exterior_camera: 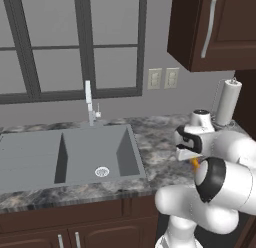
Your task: Place the two vegetables and bowl onto the tray for setting up a vegetable dip station.
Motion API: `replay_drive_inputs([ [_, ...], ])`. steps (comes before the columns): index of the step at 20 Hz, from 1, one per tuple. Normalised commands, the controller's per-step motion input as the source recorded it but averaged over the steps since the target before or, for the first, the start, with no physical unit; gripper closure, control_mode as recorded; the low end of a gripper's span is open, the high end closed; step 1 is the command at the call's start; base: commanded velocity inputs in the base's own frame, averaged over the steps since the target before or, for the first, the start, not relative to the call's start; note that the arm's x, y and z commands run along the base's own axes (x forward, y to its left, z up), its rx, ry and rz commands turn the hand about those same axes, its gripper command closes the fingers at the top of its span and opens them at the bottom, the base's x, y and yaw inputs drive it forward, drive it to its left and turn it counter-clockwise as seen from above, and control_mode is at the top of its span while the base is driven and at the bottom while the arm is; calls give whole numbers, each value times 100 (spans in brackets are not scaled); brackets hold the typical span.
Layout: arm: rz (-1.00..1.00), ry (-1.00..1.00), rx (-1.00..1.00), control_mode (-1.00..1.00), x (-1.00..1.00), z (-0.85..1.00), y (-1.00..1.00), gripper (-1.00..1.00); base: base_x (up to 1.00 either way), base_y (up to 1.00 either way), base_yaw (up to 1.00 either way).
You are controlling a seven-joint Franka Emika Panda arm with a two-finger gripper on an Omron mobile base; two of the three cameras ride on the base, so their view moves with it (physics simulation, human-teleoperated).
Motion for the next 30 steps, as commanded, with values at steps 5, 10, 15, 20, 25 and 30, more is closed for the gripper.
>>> replay_drive_inputs([
  [5,0,5,0,-100,-33,46,5,100,0,0,0],
  [10,2,0,0,-100,-40,38,9,100,0,0,0],
  [15,7,0,0,-100,-40,29,14,100,0,0,0],
  [20,23,0,0,-100,-30,18,21,100,0,0,0],
  [25,33,0,0,-100,-27,10,25,100,0,0,0],
  [30,32,0,1,-100,-23,9,25,100,0,0,0],
])
